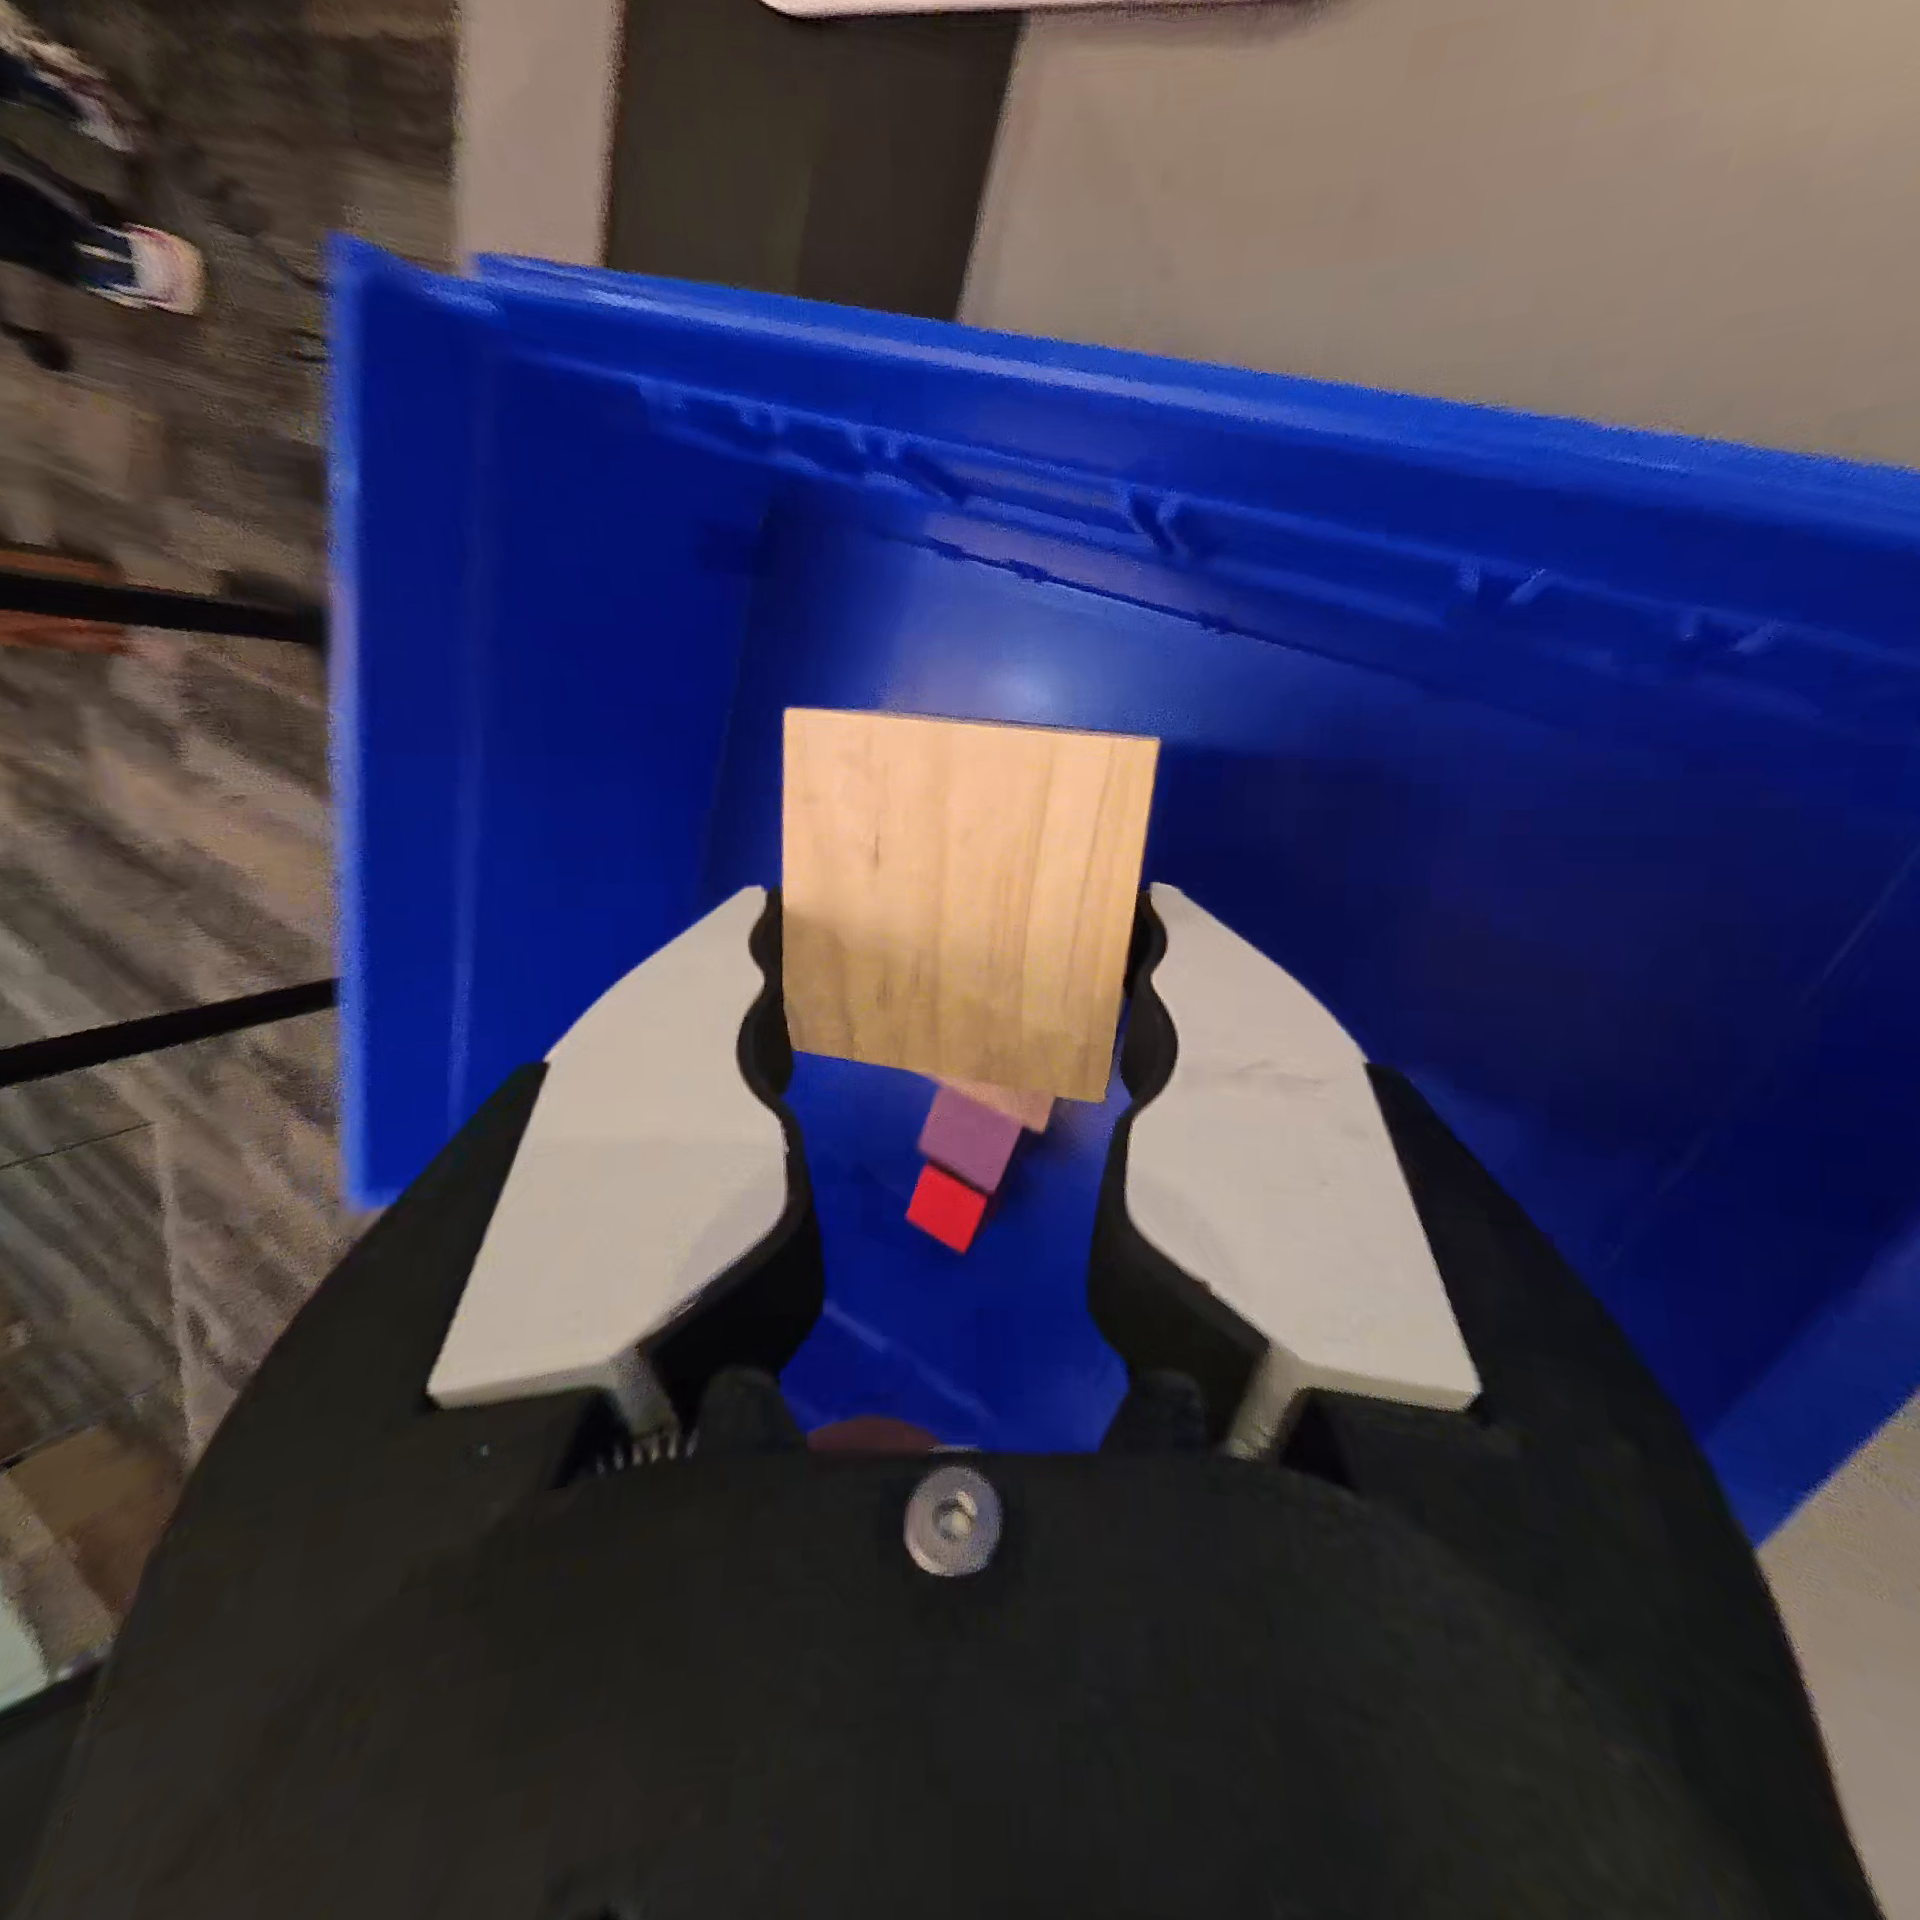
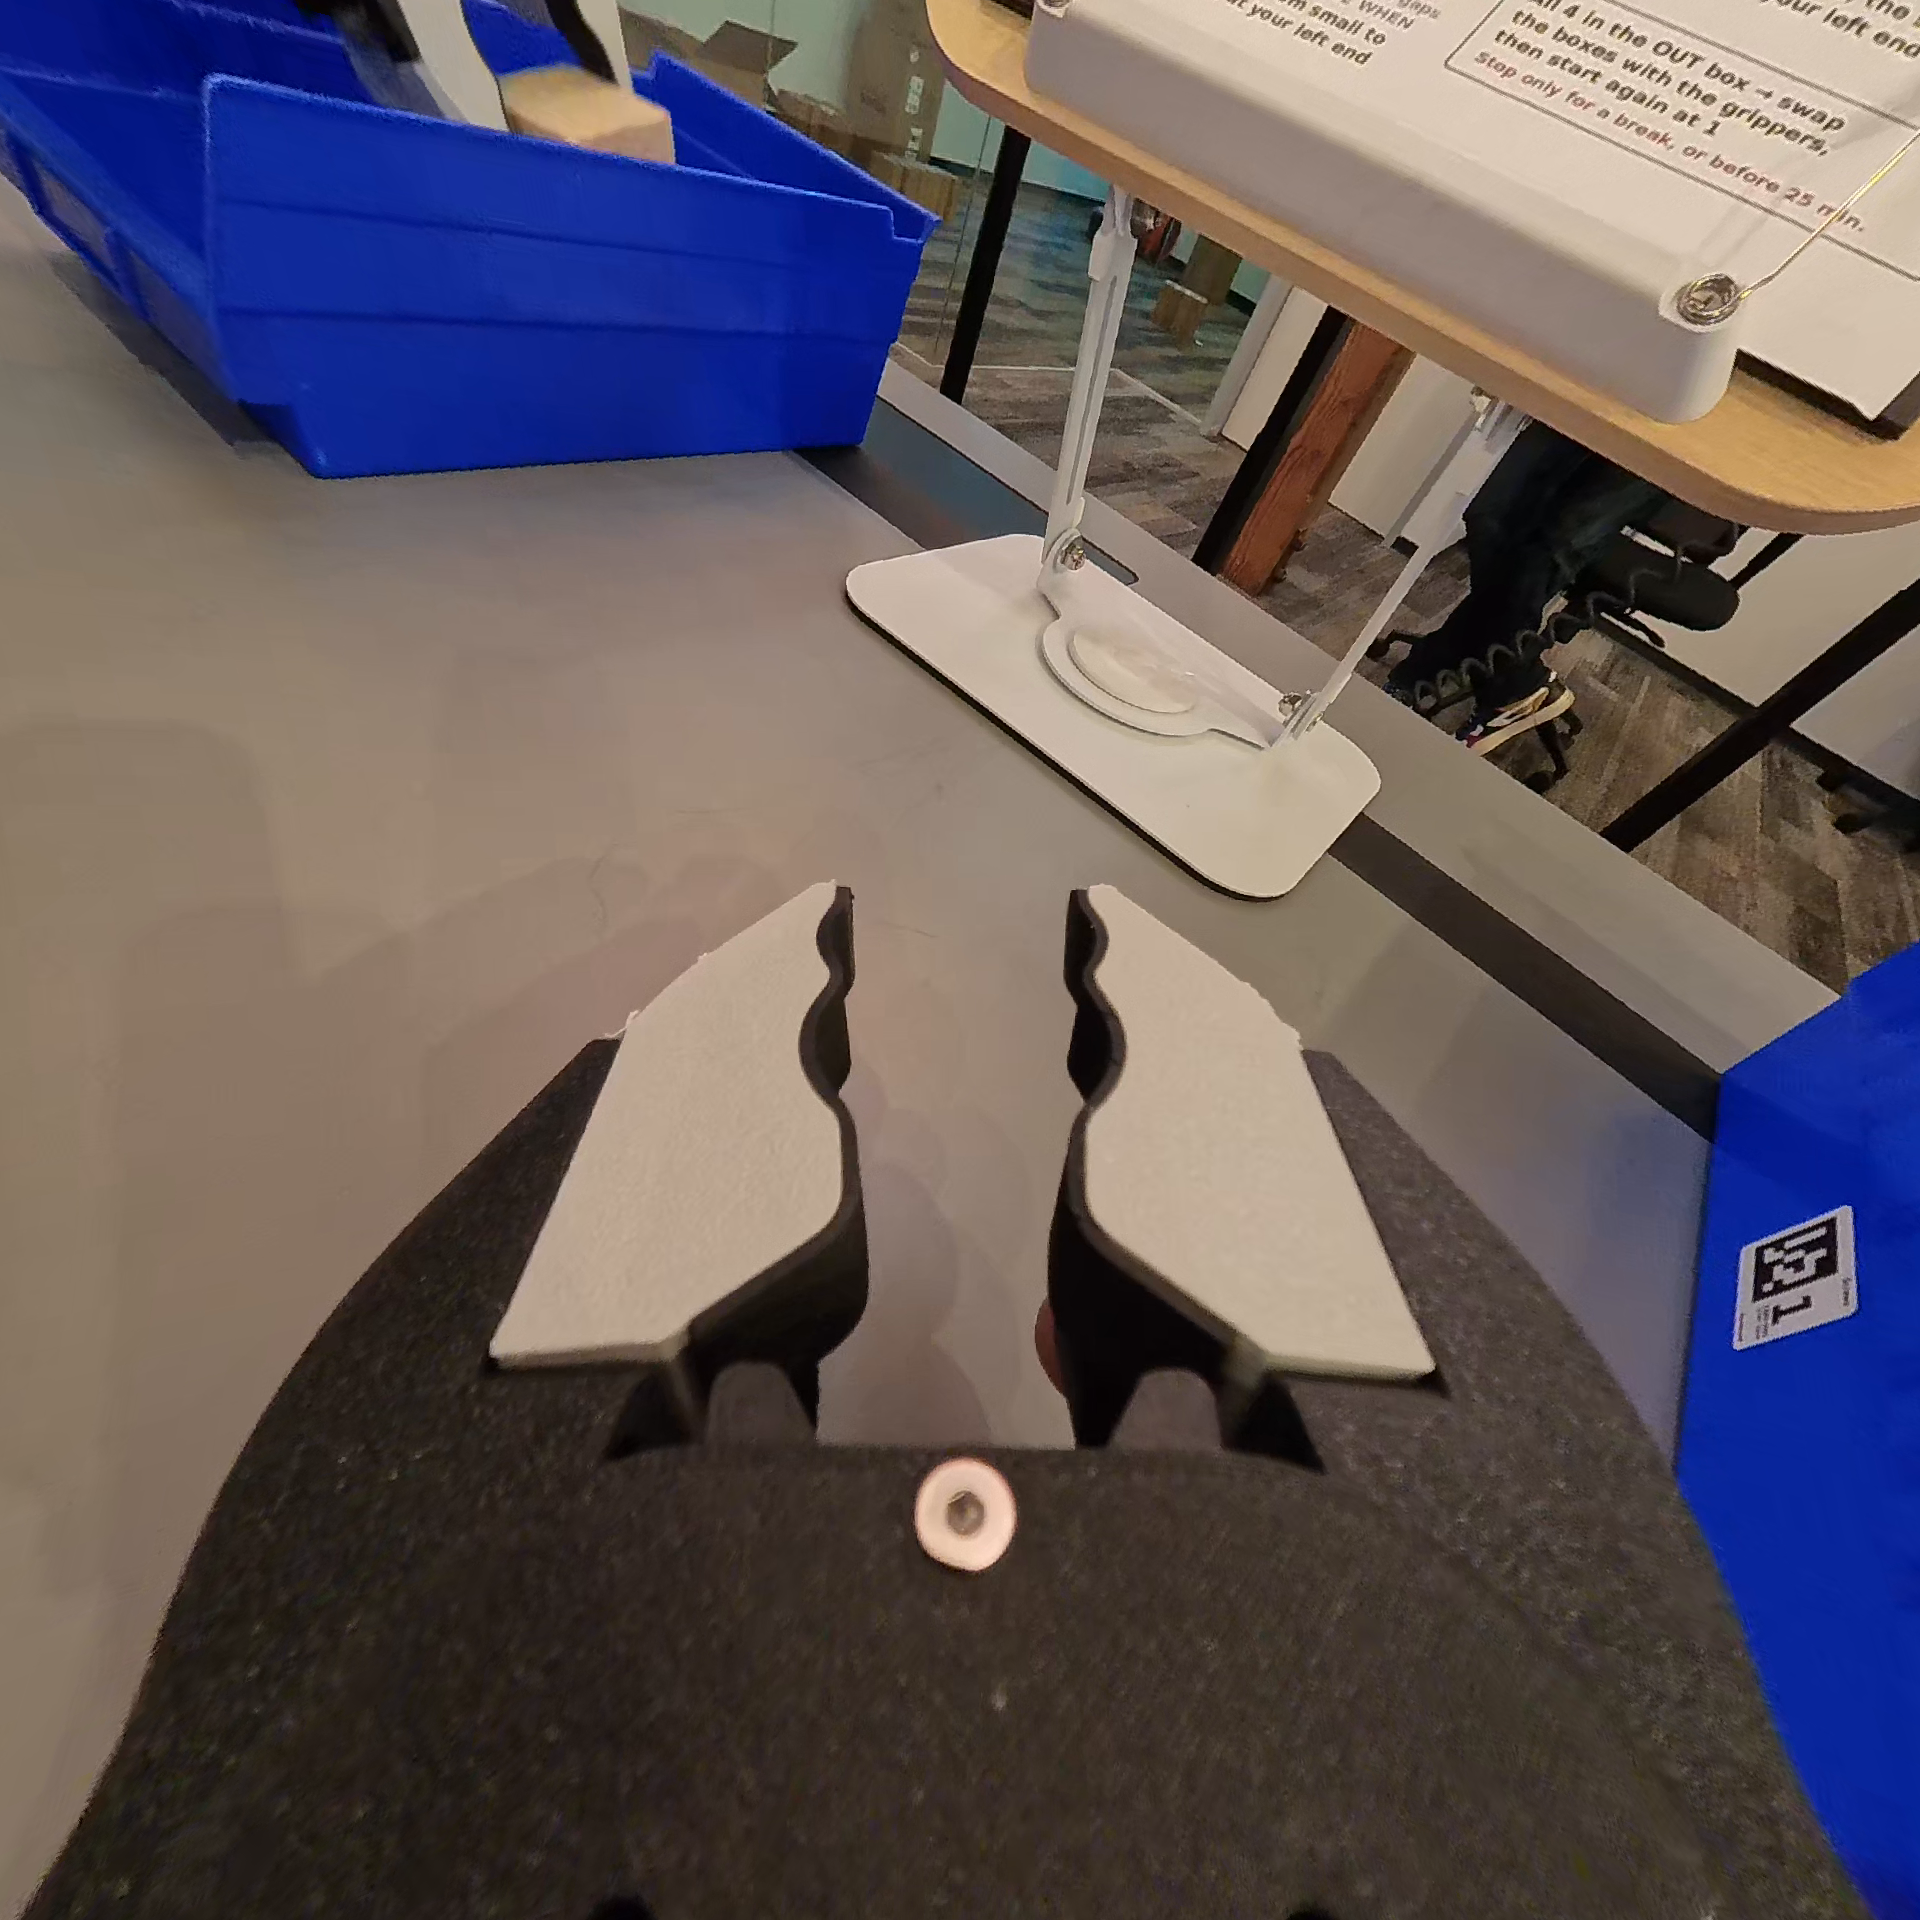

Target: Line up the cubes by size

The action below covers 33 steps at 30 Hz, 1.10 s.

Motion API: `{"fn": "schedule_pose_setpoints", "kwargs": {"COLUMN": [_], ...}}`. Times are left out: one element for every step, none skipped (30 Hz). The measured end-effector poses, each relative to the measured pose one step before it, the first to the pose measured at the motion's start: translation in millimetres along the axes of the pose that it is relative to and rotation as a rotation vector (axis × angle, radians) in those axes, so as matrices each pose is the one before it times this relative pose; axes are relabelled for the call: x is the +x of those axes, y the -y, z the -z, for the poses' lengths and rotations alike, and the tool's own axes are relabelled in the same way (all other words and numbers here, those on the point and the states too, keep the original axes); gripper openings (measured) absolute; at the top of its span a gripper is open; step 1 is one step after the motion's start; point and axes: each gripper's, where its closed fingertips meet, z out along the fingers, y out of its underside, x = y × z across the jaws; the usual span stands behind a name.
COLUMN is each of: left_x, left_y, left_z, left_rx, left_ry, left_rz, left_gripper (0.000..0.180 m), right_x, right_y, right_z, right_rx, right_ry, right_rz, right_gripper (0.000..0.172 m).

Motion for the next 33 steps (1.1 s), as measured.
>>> {"fn": "schedule_pose_setpoints", "kwargs": {"left_x": [-2.45,-0.83,-2.29,-2.26,-0.75,0.08,1.49,2.62,4.24,7.46,10.5,10.82,12.27,14.68,12.87,11.03,13.9,12.0,7.69,9.62,10.99,8.46,6.52,6.43,4.84,3.28,2.54,2.09,3.57,4.59,3.18,3.74,3.55], "left_y": [1.71,2.91,2.11,1.05,4.02,7.66,8.92,10.48,13.64,17.21,19.04,19.29,19.57,18.37,15.72,15.75,16.01,14.15,13.71,14.9,13.69,11.05,8.24,7.9,8.2,7.32,6.28,5.61,5.65,5.13,4.07,3.6,3.41], "left_z": [10.13,10.03,10.15,10.5,10.98,11.61,11.45,11.11,10.42,9.22,7.4,4.82,1.94,-0.57,-2.97,-5.03,-6.29,-7.29,-7.91,-8.35,-8.76,-9.03,-8.79,-7.91,-6.62,-5.92,-5.35,-4.84,-4.51,-4.29,-3.98,-3.44,-2.99], "left_rx": [0.0145,0.0213,0.0129,0.0028,0.0207,0.0411,0.0396,0.0381,0.049,0.0605,0.0652,0.0602,0.0556,0.0495,0.0343,0.0352,0.0457,0.0397,0.0402,0.0512,0.0466,0.0289,0.0097,0.0107,0.02,0.0219,0.0233,0.0251,0.0273,0.0228,0.0148,0.0129,0.0149], "left_ry": [0.0248,0.0206,0.0332,0.0323,0.0248,0.0256,0.0207,0.0205,0.0202,0.0063,-0.0058,0.0014,-0.0059,-0.0216,-0.0087,0.0021,-0.0234,-0.0154,0.0059,-0.0164,-0.0296,-0.0145,-0.0093,-0.0156,-0.0091,-0.0043,-0.0029,-0.0016,-0.0089,-0.0129,-0.0033,-0.0095,-0.0081], "left_rz": [0.0092,0.0019,-0.0035,0.0,0.0013,0.0,-0.0012,-0.0043,-0.0086,-0.0066,-0.0043,-0.0108,-0.0113,-0.0121,-0.0193,-0.0175,-0.0094,-0.0163,-0.0113,0.0013,-0.01,-0.0282,-0.0328,-0.0261,-0.0207,-0.0099,-0.0034,0.0009,-0.0009,-0.0074,-0.0082,-0.0034,-0.0051], "left_gripper": [0.062,0.062,0.062,0.062,0.062,0.062,0.062,0.062,0.062,0.062,0.062,0.062,0.062,0.062,0.062,0.062,0.062,0.062,0.062,0.061,0.061,0.061,0.061,0.061,0.061,0.061,0.061,0.061,0.061,0.061,0.062,0.061,0.061], "right_x": [0.23,-0.19,0.15,0.23,0.05,-0.13,0.43,0.41,0.05,-0.15,0.26,0.52,-1.43,-2.09,-1.8,-2.95,-3.86,-4.47,-6.81,-7.19,-4.08,-4.43,-5.5,-3.55,-4.39,-5.66,-5.39,-4.32,-4.58,-4.77,-3.97,-5.43,-7.78], "right_y": [0.47,0.25,0.15,0.19,0.04,0.35,0.66,0.52,0.62,1.34,2.79,3.94,5.56,5.76,4.03,3.78,4.86,5.17,6.07,5.98,5.49,5.01,3.98,3.76,2.66,1.87,0.9,0.39,-0.56,-2.52,-3.86,-2.27,-1.62], "right_z": [0.37,0.18,0.18,0.18,0.07,0.24,0.51,0.43,0.5,0.87,1.39,1.81,2.13,2.01,1.56,1.56,1.71,1.68,1.88,1.8,1.56,1.74,1.33,1.25,0.88,0.6,-0.16,-1.0,-1.24,-1.96,-2.44,-2.17,-1.97], "right_rx": [0.0038,0.002,0.0017,0.0014,0.0008,0.003,0.0049,0.0043,0.0049,0.0109,0.0214,0.028,0.0372,0.0374,0.0227,0.019,0.0286,0.0291,0.034,0.0331,0.0299,0.0306,0.0229,0.0201,0.0138,0.0097,0.0049,0.0042,0.0028,-0.0078,-0.0159,-0.0027,0.0013], "right_ry": [-0.0008,0.0018,0.0003,0.0003,0.0015,0.0048,0.0024,0.0043,0.0088,0.0122,0.0121,0.0156,0.0314,0.0362,0.035,0.0444,0.0519,0.0589,0.0775,0.0797,0.0541,0.0533,0.0559,0.0402,0.0431,0.0489,0.0425,0.0311,0.0297,0.0311,0.0264,0.0354,0.0529], "right_rz": [-0.0001,-0.0005,-0.0013,-0.0018,-0.0024,-0.0032,-0.0064,-0.0087,-0.0094,-0.0102,-0.0138,-0.0257,-0.0387,-0.0442,-0.0481,-0.0465,-0.0515,-0.0636,-0.0721,-0.0741,-0.0718,-0.0583,-0.0478,-0.046,-0.0393,-0.0336,-0.0306,-0.0226,-0.0154,-0.0143,-0.0106,-0.0117,-0.0207], "right_gripper": [0.039,0.039,0.04,0.04,0.04,0.04,0.04,0.04,0.042,0.043,0.045,0.045,0.045,0.046,0.047,0.048,0.048,0.05,0.05,0.05,0.052,0.053,0.055,0.059,0.06,0.061,0.064,0.069,0.07,0.071,0.074,0.076,0.075]}}
